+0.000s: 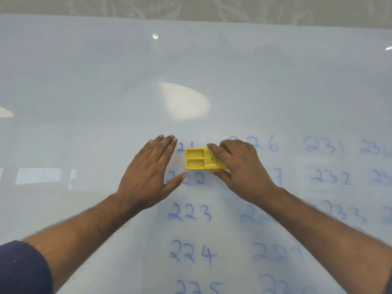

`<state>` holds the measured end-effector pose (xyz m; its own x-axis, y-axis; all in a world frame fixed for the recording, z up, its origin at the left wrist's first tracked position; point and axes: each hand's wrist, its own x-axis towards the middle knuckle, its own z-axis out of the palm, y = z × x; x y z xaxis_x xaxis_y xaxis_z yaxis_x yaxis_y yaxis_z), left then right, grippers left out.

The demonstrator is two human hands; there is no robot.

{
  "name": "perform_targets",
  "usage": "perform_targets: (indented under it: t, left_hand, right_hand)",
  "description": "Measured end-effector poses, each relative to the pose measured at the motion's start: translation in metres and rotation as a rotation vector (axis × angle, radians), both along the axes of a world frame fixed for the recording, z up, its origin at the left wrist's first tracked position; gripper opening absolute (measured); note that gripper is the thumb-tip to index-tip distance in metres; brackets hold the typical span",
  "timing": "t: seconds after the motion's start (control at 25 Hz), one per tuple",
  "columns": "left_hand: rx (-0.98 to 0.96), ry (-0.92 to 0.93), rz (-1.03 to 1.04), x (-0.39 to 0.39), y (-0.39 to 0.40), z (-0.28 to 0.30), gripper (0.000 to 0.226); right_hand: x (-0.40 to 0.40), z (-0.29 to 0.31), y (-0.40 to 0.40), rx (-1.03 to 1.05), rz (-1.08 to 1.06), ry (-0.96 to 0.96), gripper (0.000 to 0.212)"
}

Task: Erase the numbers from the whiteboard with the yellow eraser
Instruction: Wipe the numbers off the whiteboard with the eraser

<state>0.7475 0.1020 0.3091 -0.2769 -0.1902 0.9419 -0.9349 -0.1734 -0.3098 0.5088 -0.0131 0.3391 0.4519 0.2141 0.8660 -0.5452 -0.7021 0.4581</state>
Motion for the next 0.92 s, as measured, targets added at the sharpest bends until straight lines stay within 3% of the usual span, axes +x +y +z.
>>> perform_targets:
  t: [0.36, 0.68, 0.92]
  left_hand:
    - [0.058, 0.102, 0.103, 0.074, -0.013, 0.015, 0.079]
    - [0.009, 0.09, 0.056, 0.086, -0.043, -0.002, 0.074]
    - [-0.041, 0.066, 0.048, 0.087, -0.045, -0.003, 0.071]
  right_hand:
    - [0.01, 0.03, -0.019, 0.045, -0.052, -0.11, 0.056]
    - [0.012, 0.004, -0.03, 0.046, -0.017, -0.029, 0.055]
    - [0.045, 0.037, -0.02, 0.06, 0.005, -0.103, 0.056]
